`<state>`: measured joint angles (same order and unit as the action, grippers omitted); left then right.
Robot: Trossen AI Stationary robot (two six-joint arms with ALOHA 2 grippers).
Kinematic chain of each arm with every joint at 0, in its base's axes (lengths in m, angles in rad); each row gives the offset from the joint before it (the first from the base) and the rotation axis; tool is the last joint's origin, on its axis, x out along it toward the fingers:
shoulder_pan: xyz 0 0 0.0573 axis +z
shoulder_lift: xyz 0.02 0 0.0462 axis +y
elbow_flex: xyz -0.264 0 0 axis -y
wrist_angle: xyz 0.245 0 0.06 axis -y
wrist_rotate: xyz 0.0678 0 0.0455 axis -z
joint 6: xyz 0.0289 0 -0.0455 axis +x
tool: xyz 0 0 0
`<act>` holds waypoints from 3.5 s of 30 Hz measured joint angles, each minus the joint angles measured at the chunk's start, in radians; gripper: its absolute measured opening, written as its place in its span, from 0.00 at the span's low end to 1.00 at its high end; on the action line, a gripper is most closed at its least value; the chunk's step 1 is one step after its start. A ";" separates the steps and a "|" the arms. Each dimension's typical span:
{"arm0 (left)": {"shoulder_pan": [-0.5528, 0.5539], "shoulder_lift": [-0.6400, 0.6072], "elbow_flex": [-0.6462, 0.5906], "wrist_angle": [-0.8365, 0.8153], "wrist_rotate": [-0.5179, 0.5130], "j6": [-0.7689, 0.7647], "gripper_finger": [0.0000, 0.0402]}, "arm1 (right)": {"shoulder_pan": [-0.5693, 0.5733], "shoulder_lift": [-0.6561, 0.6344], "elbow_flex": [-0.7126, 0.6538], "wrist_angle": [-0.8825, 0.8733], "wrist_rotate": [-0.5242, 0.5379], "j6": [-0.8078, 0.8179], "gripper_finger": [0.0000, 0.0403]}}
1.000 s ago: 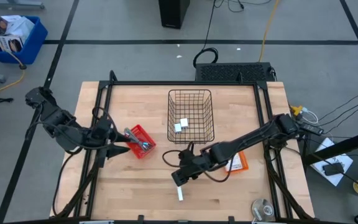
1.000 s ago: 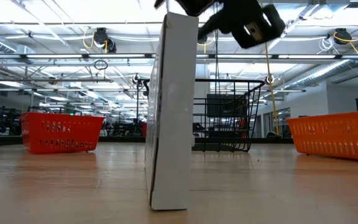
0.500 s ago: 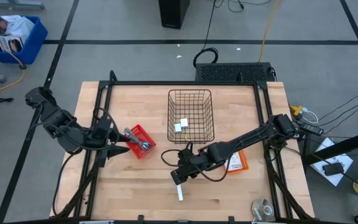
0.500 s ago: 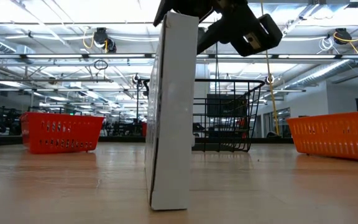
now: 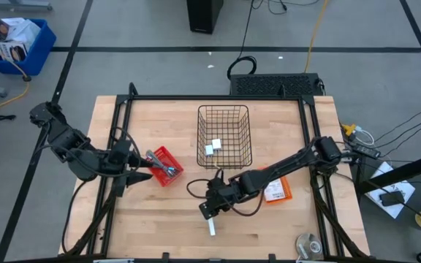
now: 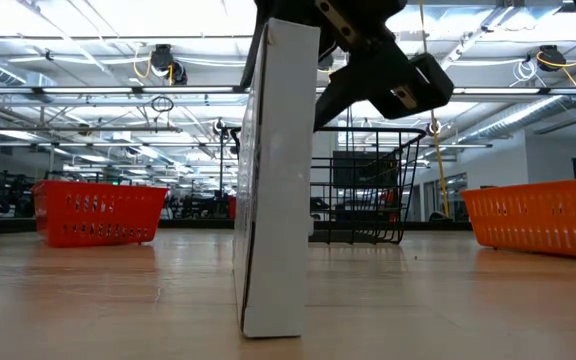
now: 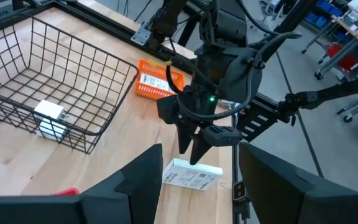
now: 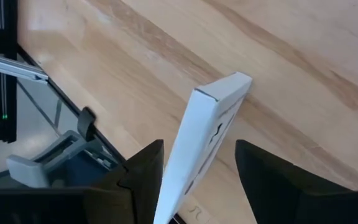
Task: Pick and place items into bin
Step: Put the white card reader box into the orange bin, then return to Home Position
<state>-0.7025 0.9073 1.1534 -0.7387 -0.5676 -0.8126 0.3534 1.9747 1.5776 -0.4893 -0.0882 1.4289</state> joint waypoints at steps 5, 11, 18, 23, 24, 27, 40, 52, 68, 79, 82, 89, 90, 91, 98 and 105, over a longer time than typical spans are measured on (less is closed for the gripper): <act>0.000 0.000 0.000 -0.015 0.001 -0.003 0.53 | 0.000 0.002 0.000 0.028 -0.011 -0.002 0.48; 0.000 0.000 0.000 -0.026 0.001 -0.008 0.53 | 0.000 0.016 0.001 0.055 -0.018 -0.001 0.48; 0.000 0.000 0.000 -0.028 0.001 -0.012 0.53 | -0.003 0.079 0.037 0.036 -0.068 -0.003 0.47; 0.000 0.000 0.000 -0.028 0.001 -0.020 0.53 | 0.000 0.118 0.050 0.025 -0.117 0.001 0.37; 0.000 0.000 0.000 -0.030 0.001 -0.020 0.53 | 0.000 0.119 0.050 0.023 -0.116 0.001 0.33; 0.000 0.001 0.000 -0.030 0.001 -0.028 0.53 | 0.001 0.109 0.050 0.000 -0.106 -0.012 0.17; 0.001 0.002 0.000 -0.046 0.001 -0.033 0.53 | 0.007 -0.134 0.051 -0.469 0.055 -0.064 0.08; 0.002 0.002 0.000 -0.043 -0.019 -0.037 0.53 | 0.071 -0.449 -0.012 -0.946 0.236 0.089 0.08; 0.064 0.002 0.000 -0.041 -0.009 -0.130 0.53 | 0.073 -0.856 -0.762 -0.362 0.214 0.260 0.08; 0.082 0.002 0.000 -0.042 -0.009 -0.151 0.53 | 0.059 -0.962 -0.806 -0.389 0.187 0.241 0.57; 0.095 0.002 0.000 -0.042 -0.006 -0.139 0.53 | 0.059 -0.985 -0.806 -0.412 0.178 0.254 0.68; 0.127 0.002 0.000 -0.043 0.018 -0.135 0.53 | 0.063 -1.065 -0.804 -0.364 0.224 0.269 0.80; 0.131 0.002 0.000 -0.042 0.018 -0.132 0.53 | 0.063 -1.079 -0.799 -0.336 0.261 0.259 0.80; 0.135 0.002 0.000 -0.043 0.018 -0.127 0.53 | 0.063 -1.092 -0.795 -0.307 0.292 0.246 0.81; 0.166 -0.006 0.000 -0.088 -0.012 0.036 0.53 | 0.056 -1.159 -0.788 -0.124 0.497 -0.029 0.79; 0.169 -0.009 -0.002 -0.087 0.061 0.029 0.53 | 0.049 -1.170 -0.788 -0.058 0.531 -0.009 0.76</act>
<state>-0.5331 0.8988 1.1512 -0.8260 -0.5066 -0.7832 0.4025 0.8043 0.7898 -0.5468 0.4433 1.4199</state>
